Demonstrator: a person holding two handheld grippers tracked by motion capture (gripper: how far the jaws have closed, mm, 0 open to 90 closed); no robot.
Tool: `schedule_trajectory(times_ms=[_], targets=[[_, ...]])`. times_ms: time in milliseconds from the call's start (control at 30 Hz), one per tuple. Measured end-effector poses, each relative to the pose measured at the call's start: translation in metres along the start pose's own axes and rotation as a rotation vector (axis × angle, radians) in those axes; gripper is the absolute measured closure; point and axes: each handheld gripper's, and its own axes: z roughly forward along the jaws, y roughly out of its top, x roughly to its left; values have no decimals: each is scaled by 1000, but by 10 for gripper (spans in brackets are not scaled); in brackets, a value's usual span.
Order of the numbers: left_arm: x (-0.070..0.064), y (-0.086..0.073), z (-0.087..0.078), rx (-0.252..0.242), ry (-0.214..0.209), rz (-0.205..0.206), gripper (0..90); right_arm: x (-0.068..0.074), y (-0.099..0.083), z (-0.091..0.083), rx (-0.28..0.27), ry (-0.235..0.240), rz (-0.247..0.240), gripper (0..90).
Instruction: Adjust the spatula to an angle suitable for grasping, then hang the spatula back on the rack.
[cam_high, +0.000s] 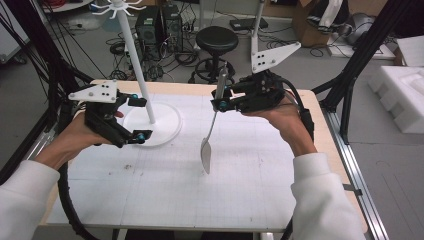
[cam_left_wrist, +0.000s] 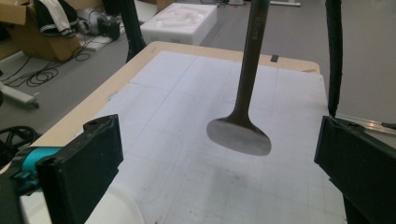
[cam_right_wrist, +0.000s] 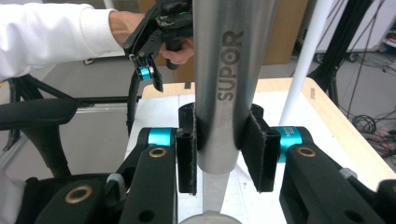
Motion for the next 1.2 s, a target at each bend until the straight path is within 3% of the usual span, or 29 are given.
schedule_trajectory(times_ms=[33,100,200,300,500,533,633,867,1033,1200], targets=[[0,-2,-1,3,4,-5,17,-2,0,0,-11,-9,-17,690],[0,-4,-3,2,11,-11,17,-1,0,-1,-3,-6,14,690],[-1,-6,-3,-3,14,-13,17,-3,0,1,-7,-18,-4,690],[-1,-5,-3,-1,9,-4,17,-2,0,2,15,-18,19,690],[2,-6,-3,-4,25,-16,17,-7,7,4,13,-61,12,690],[2,-6,-3,-5,27,-16,17,-6,7,5,18,-62,38,690],[3,-6,-4,-9,33,-22,17,-9,10,8,25,-79,45,690],[5,-6,-5,-8,45,-27,17,-15,16,17,39,-137,67,689],[6,-6,-5,-6,61,-42,17,-18,21,23,60,-205,115,689],[8,-6,-5,0,69,-43,17,-21,25,29,74,-243,133,689]])
